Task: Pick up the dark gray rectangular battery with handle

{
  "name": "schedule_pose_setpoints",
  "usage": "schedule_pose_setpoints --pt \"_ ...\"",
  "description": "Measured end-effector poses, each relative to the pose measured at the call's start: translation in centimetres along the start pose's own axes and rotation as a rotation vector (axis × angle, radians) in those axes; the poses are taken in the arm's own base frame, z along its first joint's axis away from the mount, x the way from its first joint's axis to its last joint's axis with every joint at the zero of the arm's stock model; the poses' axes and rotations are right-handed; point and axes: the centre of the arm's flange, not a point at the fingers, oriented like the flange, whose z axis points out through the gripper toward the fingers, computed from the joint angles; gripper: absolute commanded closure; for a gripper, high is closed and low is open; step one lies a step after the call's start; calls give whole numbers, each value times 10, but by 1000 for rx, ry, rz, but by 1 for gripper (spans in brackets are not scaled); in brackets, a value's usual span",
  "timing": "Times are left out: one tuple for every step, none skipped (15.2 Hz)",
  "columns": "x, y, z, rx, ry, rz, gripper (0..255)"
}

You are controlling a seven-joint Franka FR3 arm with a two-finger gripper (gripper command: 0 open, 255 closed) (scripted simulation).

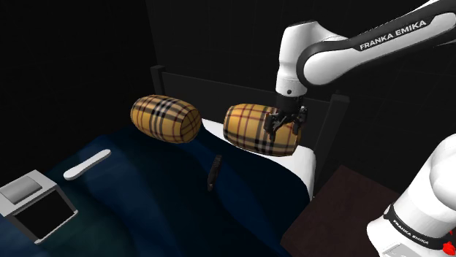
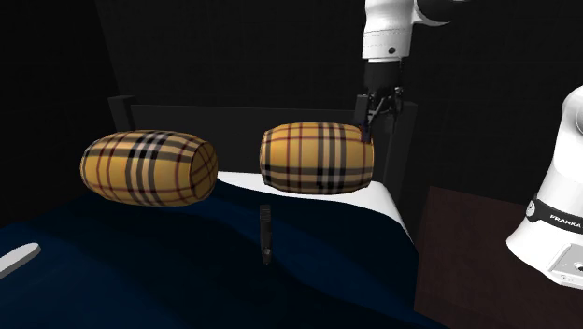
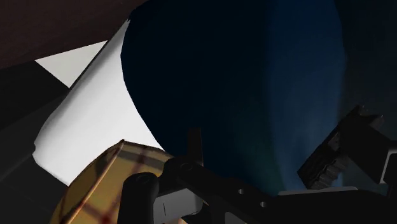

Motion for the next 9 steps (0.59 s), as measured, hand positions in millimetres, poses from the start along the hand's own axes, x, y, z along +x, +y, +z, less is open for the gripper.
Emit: schedule_pose_setpoints --pt "4 -6 10 1 2 22 0" --pt "10 -15 17 2 6 42 0" --pt "15 -23 25 4 9 63 0" --pt "21 -31 32 5 12 84 0" --pt "25 -40 42 6 14 104 0" --pt "28 -49 47 8 18 125 0" --pt "33 -57 56 9 21 146 0" --pt "39 -68 66 11 24 166 0" --pt "46 -76 77 13 26 187 0"
